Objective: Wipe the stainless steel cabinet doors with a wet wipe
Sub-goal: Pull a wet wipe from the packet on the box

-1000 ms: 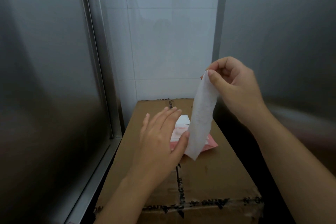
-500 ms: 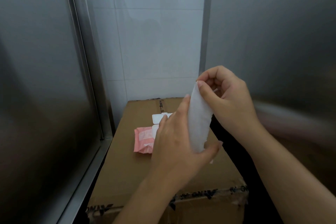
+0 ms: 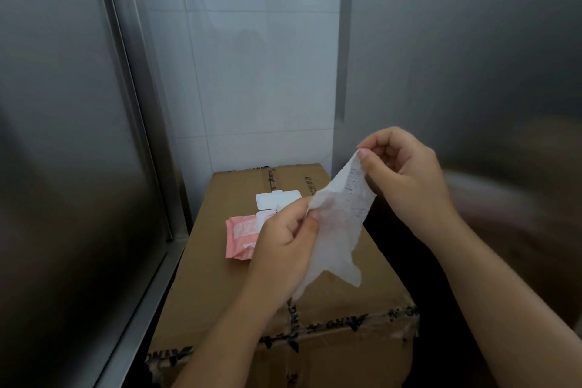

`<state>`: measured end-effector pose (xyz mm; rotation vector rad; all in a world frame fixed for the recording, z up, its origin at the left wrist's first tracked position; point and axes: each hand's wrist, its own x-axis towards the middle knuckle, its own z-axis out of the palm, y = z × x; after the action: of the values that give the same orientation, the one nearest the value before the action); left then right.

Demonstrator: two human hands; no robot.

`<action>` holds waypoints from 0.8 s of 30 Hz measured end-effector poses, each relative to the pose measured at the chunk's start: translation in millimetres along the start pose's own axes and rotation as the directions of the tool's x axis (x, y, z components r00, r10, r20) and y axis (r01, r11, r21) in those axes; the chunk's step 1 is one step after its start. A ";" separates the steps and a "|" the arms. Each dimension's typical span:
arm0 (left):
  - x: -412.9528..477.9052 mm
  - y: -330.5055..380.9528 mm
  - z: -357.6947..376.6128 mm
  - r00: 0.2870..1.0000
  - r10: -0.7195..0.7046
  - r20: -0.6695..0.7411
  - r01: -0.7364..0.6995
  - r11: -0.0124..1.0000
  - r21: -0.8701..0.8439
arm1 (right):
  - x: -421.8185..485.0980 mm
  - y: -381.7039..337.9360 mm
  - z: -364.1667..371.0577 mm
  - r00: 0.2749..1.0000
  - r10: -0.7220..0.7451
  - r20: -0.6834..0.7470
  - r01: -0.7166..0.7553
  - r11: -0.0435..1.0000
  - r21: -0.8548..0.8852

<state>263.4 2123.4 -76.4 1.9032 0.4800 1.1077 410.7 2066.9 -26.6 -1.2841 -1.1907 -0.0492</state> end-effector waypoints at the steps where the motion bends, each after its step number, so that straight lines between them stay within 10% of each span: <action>1: 1.0 1.4 -1.3 0.999 -0.042 0.014 0.043 0.995 -0.088 | -0.6 3.2 0.1 0.999 0.036 0.003 -0.036 0.999 0.025; 7: 8.9 -1.5 -8.8 0.952 -0.263 0.156 0.304 0.754 -0.582 | -19.8 28.0 -0.5 0.903 0.358 0.236 -0.410 0.883 0.230; 12: 14.8 1.1 -15.8 0.944 -0.277 0.177 0.318 0.632 -0.707 | -48.3 42.5 4.9 0.768 0.343 0.540 -0.565 0.761 0.321; 24: 16.3 -12.2 -29.8 0.951 -0.299 -0.080 0.283 0.945 -0.160 | -42.8 22.2 0.1 0.953 0.227 0.201 -0.278 0.917 0.286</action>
<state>248.1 2155.7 -71.1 1.5918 0.6945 1.0176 404.9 2051.1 -71.8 -1.1652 -1.1082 0.4285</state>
